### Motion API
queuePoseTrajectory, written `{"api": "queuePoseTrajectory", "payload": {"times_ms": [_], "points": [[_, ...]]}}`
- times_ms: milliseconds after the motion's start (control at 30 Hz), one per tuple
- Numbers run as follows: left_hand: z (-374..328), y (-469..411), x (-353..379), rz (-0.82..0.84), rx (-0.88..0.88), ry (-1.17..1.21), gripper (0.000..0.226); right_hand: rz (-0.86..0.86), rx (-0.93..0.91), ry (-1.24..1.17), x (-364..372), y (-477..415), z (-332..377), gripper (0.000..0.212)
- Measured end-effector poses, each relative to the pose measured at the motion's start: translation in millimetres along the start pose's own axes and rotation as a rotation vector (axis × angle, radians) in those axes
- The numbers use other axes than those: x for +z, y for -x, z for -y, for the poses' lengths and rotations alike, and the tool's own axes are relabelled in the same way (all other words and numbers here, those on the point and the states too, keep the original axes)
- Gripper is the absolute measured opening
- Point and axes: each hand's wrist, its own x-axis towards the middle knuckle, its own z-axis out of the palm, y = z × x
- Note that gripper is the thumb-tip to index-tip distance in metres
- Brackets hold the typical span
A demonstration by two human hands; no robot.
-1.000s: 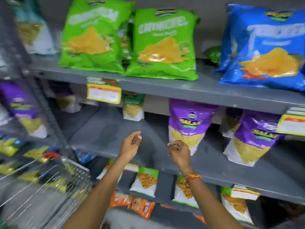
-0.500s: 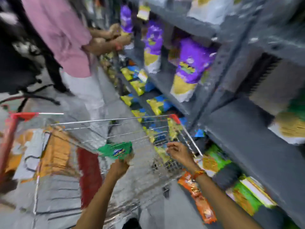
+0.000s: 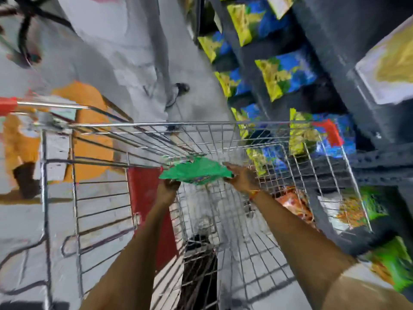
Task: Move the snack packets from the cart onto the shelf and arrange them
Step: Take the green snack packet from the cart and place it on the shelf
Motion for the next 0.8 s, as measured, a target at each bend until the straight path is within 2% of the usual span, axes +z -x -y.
{"api": "queuePoseTrajectory", "payload": {"times_ms": [100, 200, 300, 367, 400, 533, 600, 667, 767, 800], "points": [[-8.6, -3.3, -0.1, -0.049, -0.024, 0.014, 0.019, -0.015, -0.025, 0.098, 5.1, -8.5, -0.3, 0.026], [-15.4, 2.5, 0.5, -0.085, 0.056, -0.021, 0.023, -0.113, -0.027, 0.08, 3.0, -5.8, 0.9, 0.018], [-39.0, 18.6, 3.7, -0.08, 0.179, -0.107, 0.023, -0.137, -0.059, 0.085, -9.3, 6.3, -0.3, 0.034], [-59.7, 35.5, 3.9, -0.092, 0.336, -0.18, 0.032, -0.143, -0.112, 0.039, -27.1, 24.9, -3.8, 0.049], [-72.1, 48.2, 3.6, -0.093, 0.421, -0.222, 0.037, -0.162, -0.133, 0.015, -39.4, 39.0, -4.0, 0.049], [-123.2, 115.9, 13.0, -0.069, 0.745, -0.337, 0.052, -0.331, -0.177, -0.186, -100.5, 128.0, 8.4, 0.025], [-149.7, 161.2, 28.5, -0.015, 0.898, -0.351, 0.056, -0.433, -0.17, -0.305, -129.0, 181.1, -0.8, 0.022], [-173.0, 212.9, 52.1, 0.065, 1.04, -0.355, 0.053, -0.561, -0.184, -0.37, -155.8, 239.1, -16.9, 0.032], [-193.5, 290.6, 97.4, 0.181, 1.196, -0.31, 0.048, -0.753, -0.226, -0.449, -189.1, 336.9, -46.3, 0.013], [-195.9, 316.6, 114.5, 0.238, 1.232, -0.283, 0.047, -0.827, -0.224, -0.469, -196.9, 369.0, -56.3, 0.013]]}}
